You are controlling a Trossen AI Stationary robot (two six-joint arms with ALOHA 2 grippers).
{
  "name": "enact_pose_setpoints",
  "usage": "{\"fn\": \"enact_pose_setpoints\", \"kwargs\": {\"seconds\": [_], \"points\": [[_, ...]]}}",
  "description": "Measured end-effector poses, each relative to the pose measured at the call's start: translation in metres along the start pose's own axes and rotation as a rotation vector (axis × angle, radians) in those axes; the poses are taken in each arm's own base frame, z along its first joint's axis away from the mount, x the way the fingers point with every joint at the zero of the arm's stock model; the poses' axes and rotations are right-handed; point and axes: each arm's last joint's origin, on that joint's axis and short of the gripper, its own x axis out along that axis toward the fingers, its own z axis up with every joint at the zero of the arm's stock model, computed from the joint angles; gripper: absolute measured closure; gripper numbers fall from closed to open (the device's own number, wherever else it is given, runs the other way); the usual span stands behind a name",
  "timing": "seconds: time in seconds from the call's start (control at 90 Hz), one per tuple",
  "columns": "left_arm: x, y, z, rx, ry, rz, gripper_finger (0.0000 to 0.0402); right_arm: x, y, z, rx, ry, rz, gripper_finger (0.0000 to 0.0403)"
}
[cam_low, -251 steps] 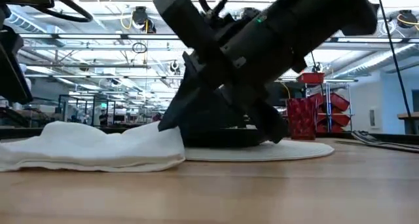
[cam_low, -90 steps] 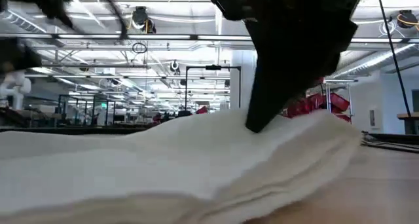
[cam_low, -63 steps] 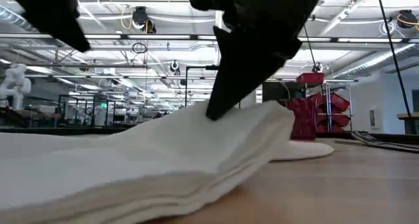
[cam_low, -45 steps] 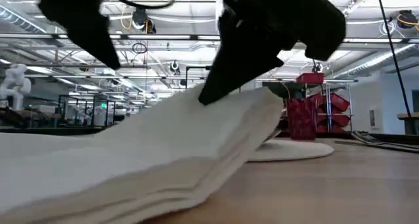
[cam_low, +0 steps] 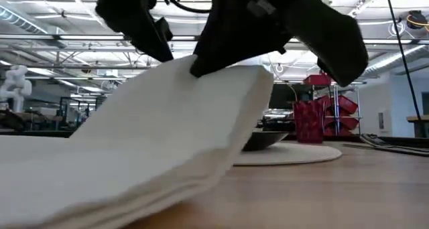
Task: Set table place
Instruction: Fold the white table napkin
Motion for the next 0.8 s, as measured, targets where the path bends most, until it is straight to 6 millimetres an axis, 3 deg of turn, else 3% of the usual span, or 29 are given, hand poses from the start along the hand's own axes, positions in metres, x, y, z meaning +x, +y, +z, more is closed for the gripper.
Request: {"fn": "enact_pose_setpoints", "kwargs": {"seconds": [0.167, 0.289, 0.433, 0.611, 0.8], "points": [[0.005, 0.007, 0.003, -0.024, -0.009, -0.202, 0.0223, 0.0, -0.001, 0.0, -0.138, 0.028, -0.058, 0.0403], [0.021, 0.008, -0.006, -0.026, 0.078, -0.224, 0.0207, 0.0, -0.003, -0.001, -0.217, 0.054, -0.097, 0.0403], [0.033, 0.008, -0.014, -0.024, 0.15, -0.226, 0.02, 0.001, -0.004, -0.001, -0.188, 0.054, -0.094, 0.0403], [0.033, 0.009, -0.018, -0.013, 0.183, -0.226, 0.02, 0.001, -0.004, -0.002, -0.185, 0.053, -0.09, 0.0403], [0.02, 0.009, -0.029, -0.024, 0.308, -0.218, 0.02, 0.001, -0.003, -0.001, -0.166, 0.038, -0.066, 0.0403]]}}
